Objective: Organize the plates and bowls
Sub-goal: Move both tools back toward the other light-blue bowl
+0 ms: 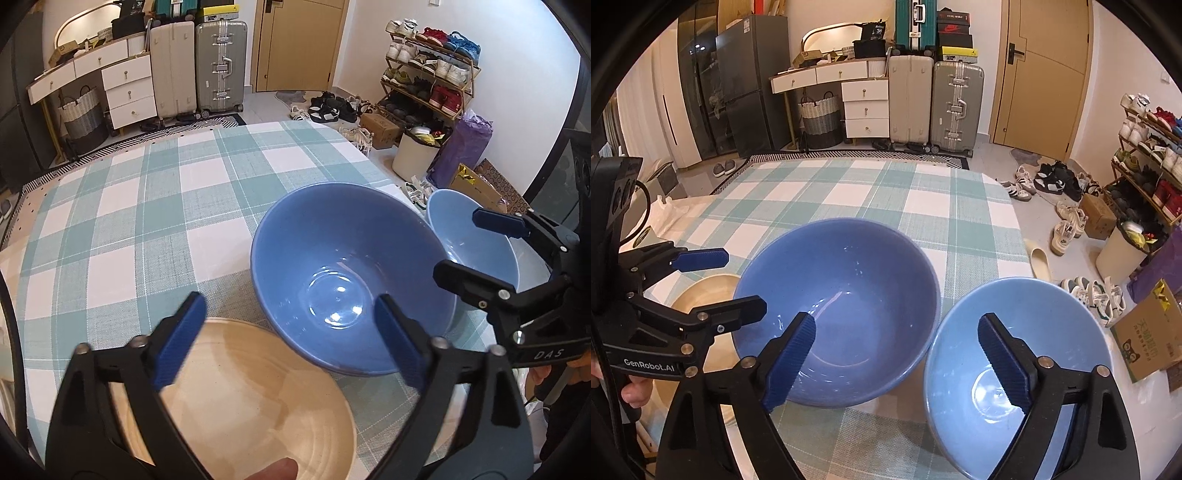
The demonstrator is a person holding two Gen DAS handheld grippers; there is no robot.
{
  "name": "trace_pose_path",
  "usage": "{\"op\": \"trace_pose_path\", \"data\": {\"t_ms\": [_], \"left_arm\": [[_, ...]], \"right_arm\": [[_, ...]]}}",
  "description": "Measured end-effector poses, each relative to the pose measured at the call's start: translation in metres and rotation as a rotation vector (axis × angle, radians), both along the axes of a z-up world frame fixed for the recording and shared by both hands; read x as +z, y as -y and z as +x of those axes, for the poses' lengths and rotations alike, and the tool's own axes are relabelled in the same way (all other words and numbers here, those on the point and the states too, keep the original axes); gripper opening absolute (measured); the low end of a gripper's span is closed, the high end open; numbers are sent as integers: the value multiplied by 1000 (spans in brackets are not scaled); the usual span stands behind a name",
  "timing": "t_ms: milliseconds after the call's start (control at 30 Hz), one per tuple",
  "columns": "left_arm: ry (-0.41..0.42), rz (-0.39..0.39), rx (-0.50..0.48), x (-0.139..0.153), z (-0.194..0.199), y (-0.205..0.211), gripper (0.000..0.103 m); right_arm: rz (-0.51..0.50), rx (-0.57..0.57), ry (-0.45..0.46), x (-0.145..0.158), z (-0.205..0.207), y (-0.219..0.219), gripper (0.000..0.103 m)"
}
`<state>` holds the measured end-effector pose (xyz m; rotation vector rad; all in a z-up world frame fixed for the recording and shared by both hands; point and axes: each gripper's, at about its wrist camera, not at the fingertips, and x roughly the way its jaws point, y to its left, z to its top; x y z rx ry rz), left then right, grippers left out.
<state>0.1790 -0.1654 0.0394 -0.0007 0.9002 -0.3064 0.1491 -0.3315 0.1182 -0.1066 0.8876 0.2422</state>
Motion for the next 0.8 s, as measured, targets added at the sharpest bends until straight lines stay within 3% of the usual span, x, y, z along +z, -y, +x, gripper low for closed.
{"op": "trace_pose_path", "data": {"t_ms": [367, 800], "left_arm": [[31, -4, -16, 25, -21, 19, 100], [45, -25, -41, 43, -44, 54, 100]], "right_arm": [[9, -23, 64, 30, -18, 24, 101], [45, -115, 88, 49, -49, 90, 102]]}}
